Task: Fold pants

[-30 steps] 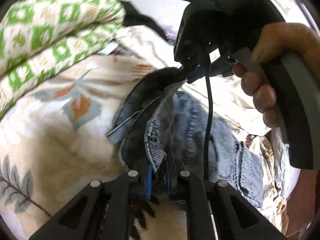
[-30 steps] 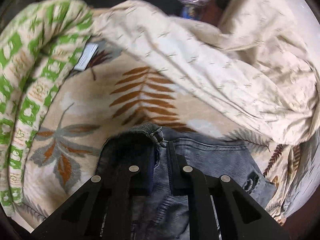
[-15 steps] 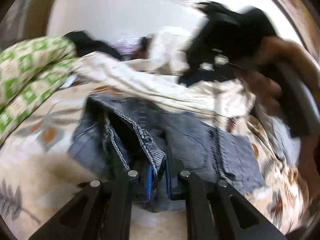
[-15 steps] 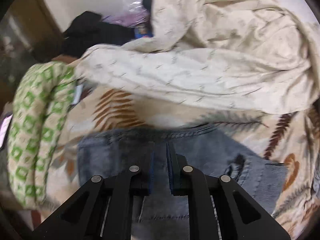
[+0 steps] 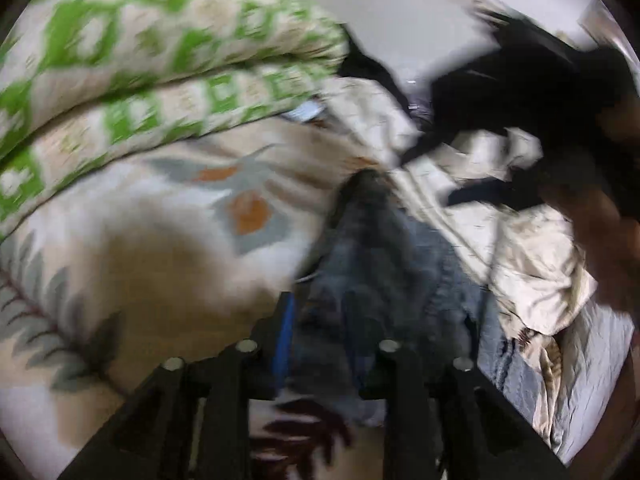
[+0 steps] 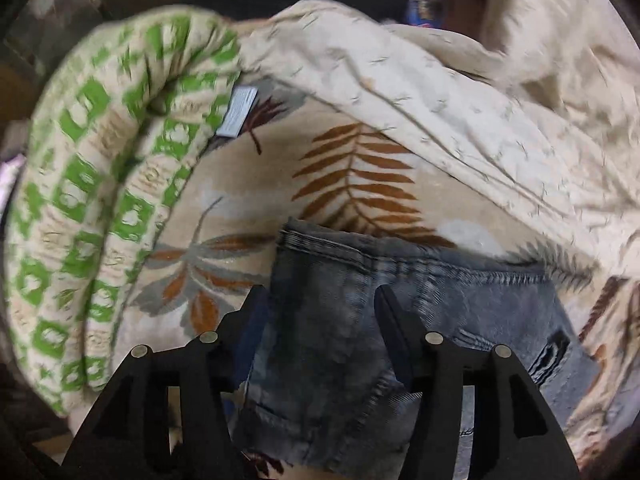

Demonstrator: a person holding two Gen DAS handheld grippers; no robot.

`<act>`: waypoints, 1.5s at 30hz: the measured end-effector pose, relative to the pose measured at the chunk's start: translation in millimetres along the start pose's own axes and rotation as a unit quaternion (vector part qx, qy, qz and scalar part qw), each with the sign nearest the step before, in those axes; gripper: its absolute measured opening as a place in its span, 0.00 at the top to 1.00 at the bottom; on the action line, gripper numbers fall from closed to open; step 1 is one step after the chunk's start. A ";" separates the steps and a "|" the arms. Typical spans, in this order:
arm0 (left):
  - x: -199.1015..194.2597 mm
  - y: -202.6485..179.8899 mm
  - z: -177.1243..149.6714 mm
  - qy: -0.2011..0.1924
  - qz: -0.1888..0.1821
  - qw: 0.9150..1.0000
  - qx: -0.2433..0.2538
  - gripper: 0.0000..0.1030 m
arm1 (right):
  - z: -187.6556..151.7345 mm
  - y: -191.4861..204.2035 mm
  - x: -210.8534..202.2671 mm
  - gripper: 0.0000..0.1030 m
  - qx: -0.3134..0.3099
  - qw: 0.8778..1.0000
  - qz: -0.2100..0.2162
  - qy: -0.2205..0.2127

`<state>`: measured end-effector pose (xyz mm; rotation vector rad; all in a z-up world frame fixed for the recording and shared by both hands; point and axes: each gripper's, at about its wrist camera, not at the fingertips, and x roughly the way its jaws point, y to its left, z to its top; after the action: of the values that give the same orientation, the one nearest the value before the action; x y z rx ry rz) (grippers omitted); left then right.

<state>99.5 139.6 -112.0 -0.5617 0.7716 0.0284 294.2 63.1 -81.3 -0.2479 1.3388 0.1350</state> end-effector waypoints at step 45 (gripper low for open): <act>-22.0 -114.7 -34.4 -0.091 -0.093 0.966 0.224 0.83 | -48.9 -90.3 -56.9 0.88 0.029 0.996 -0.041 -0.072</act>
<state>87.0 28.7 -63.3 -0.1944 0.5199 -0.2599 256.6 -34.0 -27.1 -0.2400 1.1865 0.0446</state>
